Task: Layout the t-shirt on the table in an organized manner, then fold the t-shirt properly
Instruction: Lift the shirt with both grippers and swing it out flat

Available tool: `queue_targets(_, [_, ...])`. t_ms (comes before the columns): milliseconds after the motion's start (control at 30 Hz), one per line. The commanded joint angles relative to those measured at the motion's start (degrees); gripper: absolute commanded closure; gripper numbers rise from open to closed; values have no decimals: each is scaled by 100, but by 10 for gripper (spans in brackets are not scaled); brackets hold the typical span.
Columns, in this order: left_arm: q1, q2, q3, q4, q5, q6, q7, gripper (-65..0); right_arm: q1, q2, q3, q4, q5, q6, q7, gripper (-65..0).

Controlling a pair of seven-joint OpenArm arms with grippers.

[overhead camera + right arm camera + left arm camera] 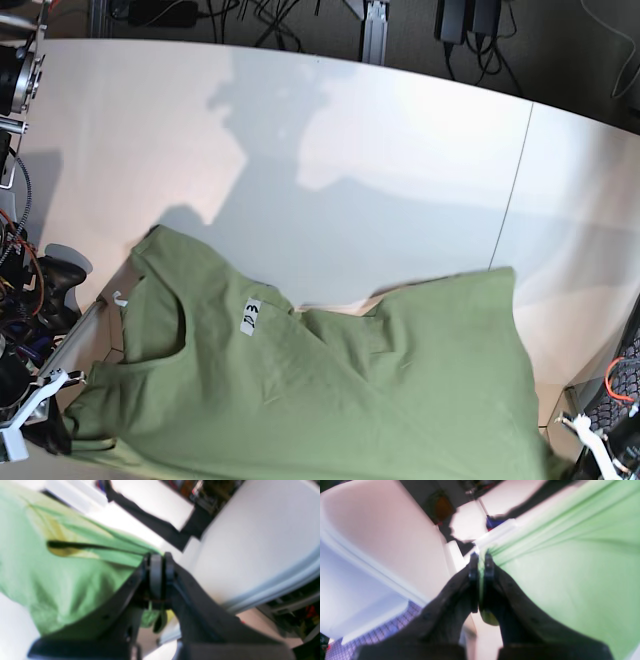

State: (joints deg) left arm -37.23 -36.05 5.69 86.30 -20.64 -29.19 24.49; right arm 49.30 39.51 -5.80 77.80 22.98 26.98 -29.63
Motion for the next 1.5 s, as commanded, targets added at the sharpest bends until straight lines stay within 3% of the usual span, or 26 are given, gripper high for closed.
queue_targets(0, [-133, -81, -55, 55, -61, -109, 15, 0, 195, 142, 96, 44, -46, -142, 61, 0])
queue_targets(200, [-131, -192, -57, 66, -549, -483, 201, 0, 162, 162, 94, 46, 15, -122, -216, 0])
queue_targets(367, [-35, -212, -57, 81, -1036, -1069, 540, 0, 131, 175, 96, 50, 337, -120, -658, 0])
queue_targets(500, [275, -354, -57, 435, -1521, -1081, 540, 0, 131, 310, 96, 111, 695, -120, -938, 0])
queue_targets(633, [638, -527, -57, 955, -1517, -1081, 601, 0, 109, 476, 96, 170, 988, -103, -1377, 0])
queue_targets(867, [1366, -544, -57, 1676, -1781, -1081, 927, 0, -765, 748, 127, 315, 1091, -52, -1410, 0])
queue_targets(1000, [1665, -588, -162, 2100, -1799, -1081, 1016, 0, -1521, 745, 549, 828, 1095, -33, -1419, 0])
queue_targets(1133, [1989, -640, -474, 2680, -2247, -1081, 1412, 0, -2321, 745, 1276, 1596, 1244, 57, -1582, 0])
queue_targets(1267, [2105, -697, -584, 2804, -2216, -1081, 1287, 0, -2785, 748, 1777, 1976, 1344, 98, -1545, 0])
queue_targets(1467, [1720, -673, -581, 1827, -1434, -1081, 264, 0, -2673, 719, 1781, 1637, 955, 98, -774, 0])
